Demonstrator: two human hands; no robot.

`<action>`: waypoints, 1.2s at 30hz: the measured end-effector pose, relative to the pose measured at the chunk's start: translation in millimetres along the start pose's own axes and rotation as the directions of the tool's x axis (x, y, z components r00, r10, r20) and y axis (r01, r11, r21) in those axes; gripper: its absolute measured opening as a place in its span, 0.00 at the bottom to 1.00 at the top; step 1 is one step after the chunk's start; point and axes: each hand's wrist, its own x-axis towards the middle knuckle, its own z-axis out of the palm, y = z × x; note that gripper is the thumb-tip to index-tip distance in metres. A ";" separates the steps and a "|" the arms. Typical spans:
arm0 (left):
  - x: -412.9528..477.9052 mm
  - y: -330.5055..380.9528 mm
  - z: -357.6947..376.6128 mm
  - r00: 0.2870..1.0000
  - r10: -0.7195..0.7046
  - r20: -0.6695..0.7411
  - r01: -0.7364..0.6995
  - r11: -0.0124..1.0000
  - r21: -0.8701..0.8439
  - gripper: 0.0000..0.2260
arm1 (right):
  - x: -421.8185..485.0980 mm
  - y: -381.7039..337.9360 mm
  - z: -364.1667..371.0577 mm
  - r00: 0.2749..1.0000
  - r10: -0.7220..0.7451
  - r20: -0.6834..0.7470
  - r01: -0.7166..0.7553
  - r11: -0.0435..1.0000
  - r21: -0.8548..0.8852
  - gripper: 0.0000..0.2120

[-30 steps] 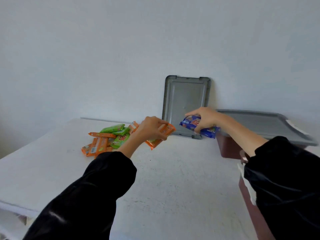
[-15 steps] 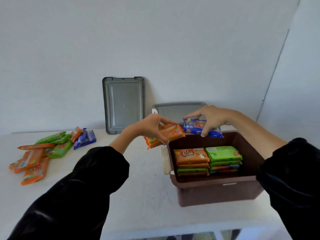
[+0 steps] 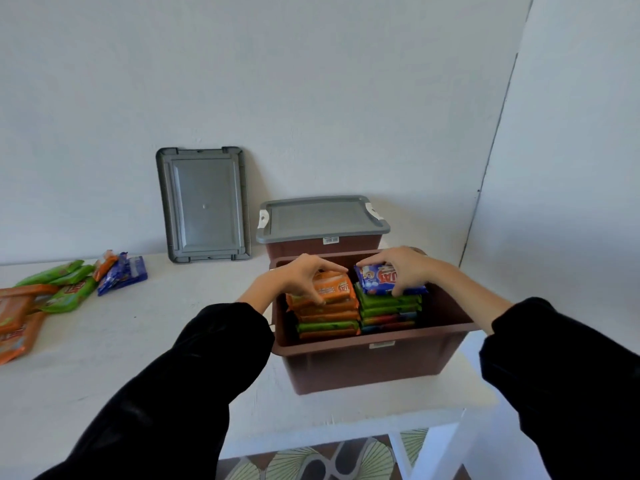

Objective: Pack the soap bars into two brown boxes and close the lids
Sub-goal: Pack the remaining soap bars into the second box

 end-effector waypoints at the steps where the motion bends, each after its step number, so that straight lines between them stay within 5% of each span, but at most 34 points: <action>1: 0.7 -2.1 4.1 1.000 -0.004 -0.011 0.004 1.000 -0.003 0.32 | 2.8 2.8 6.9 1.000 0.003 -0.012 -0.003 1.000 -0.002 0.37; 17: 12.0 -5.4 9.3 1.000 -0.028 -0.001 0.028 1.000 -0.009 0.24 | 14.4 13.8 17.3 0.996 -0.035 -0.078 0.029 0.996 -0.079 0.32; 23: 8.7 -6.8 7.6 1.000 -0.006 -0.012 0.006 1.000 0.025 0.23 | 15.3 5.7 11.8 0.998 -0.020 -0.054 0.022 0.999 0.037 0.29; 31: -21.2 -24.1 -25.9 0.946 0.030 -0.322 -0.098 0.975 -0.198 0.13 | 40.9 -47.0 -14.6 0.981 -0.045 -0.191 0.083 0.977 0.195 0.23; 36: -56.4 -62.3 -53.7 0.890 -0.024 -0.456 -0.074 0.978 -0.196 0.10 | 68.1 -105.3 -19.1 0.961 -0.124 -0.248 0.179 0.961 0.209 0.21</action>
